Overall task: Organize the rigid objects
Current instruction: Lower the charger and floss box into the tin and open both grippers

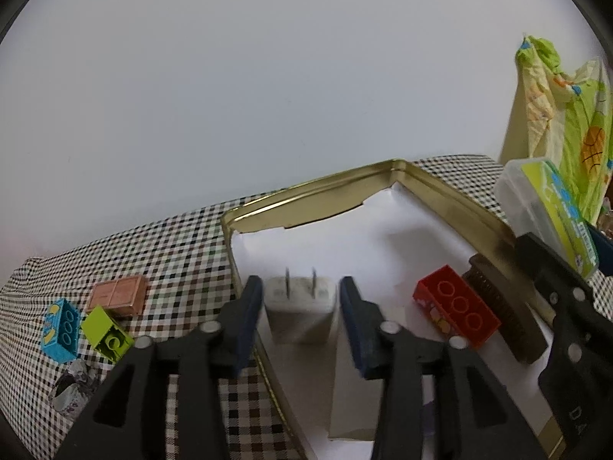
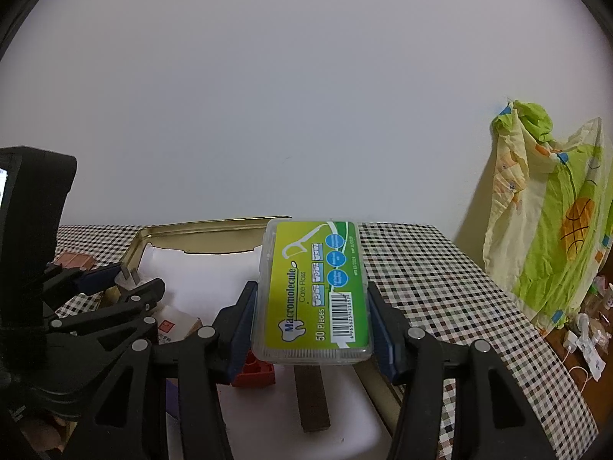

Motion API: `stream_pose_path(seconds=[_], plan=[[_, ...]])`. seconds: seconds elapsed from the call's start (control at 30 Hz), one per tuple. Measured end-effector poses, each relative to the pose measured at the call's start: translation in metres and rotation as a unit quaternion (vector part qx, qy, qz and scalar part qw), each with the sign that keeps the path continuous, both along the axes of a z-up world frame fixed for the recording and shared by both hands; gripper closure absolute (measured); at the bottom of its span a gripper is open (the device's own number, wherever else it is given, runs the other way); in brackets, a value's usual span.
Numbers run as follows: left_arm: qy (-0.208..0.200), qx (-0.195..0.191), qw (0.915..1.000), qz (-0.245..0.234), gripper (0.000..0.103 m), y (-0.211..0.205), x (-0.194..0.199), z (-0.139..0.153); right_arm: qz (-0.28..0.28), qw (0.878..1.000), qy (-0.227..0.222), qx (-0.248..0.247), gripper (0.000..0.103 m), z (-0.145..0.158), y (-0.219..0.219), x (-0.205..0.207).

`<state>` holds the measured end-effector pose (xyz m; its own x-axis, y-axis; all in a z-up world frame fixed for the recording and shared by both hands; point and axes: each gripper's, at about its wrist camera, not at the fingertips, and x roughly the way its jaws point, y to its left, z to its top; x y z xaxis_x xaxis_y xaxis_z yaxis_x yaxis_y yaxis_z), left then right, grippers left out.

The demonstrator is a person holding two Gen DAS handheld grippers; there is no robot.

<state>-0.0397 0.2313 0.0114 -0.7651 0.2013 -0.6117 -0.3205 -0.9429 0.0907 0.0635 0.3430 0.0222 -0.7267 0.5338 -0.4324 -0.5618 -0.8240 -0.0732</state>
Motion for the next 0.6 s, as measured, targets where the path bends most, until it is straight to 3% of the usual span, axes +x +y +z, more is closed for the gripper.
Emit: stream_pose_path(seconds=[0.03,0.13,0.27,0.47,0.6], plan=[[0.004,0.004,1.0000,-0.006,0.031,0.000,0.002,0.002,0.000,1.000,0.001,0.001,0.044,0.000,-0.001,0.000],[0.039,-0.010,0.9983,0.041,0.002,-0.004,0.007,0.008,-0.010,1.000,0.012,0.006,0.035,0.002,-0.001,0.002],[0.027,0.017,0.9987,0.039,0.001,-0.015,0.006,0.010,-0.013,0.999,0.042,-0.010,0.022,0.003,0.005,0.008],[0.038,0.007,0.9984,0.041,0.001,-0.019,0.013,0.010,-0.015,0.998,0.054,0.001,0.020,0.006,0.001,0.008],[0.046,0.011,0.9978,0.047,0.001,-0.029,0.018,0.013,-0.035,0.994,0.101,0.022,0.020,0.014,0.000,0.023]])
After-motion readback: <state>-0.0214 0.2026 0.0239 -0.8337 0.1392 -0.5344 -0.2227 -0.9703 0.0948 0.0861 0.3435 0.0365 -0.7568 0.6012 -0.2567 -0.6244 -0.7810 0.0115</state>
